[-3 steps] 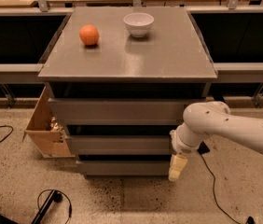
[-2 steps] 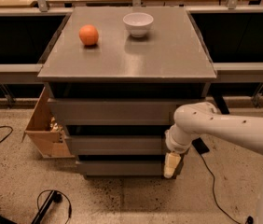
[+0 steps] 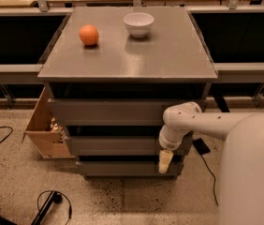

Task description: Open middle drawer

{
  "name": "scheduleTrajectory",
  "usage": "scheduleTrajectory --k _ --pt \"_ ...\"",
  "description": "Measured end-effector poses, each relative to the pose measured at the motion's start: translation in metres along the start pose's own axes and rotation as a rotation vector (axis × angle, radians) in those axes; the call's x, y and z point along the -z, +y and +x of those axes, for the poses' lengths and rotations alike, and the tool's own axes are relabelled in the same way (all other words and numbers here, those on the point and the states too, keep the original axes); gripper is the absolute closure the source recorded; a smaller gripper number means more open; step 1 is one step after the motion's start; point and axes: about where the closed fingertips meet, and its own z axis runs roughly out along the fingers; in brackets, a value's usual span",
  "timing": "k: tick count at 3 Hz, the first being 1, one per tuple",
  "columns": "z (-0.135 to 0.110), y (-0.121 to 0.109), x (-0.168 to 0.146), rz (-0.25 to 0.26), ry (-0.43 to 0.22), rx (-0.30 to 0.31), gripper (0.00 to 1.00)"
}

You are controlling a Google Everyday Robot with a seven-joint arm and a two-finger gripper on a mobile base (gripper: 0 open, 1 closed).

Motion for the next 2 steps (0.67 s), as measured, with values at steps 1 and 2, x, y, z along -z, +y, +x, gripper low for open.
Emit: scheduleTrajectory --k 1,2 --pt "-0.008 -0.014 -0.017 -0.002 0.014 -0.005 0.0" --pt "-0.011 -0.02 -0.032 -0.011 0.008 -0.025 0.19"
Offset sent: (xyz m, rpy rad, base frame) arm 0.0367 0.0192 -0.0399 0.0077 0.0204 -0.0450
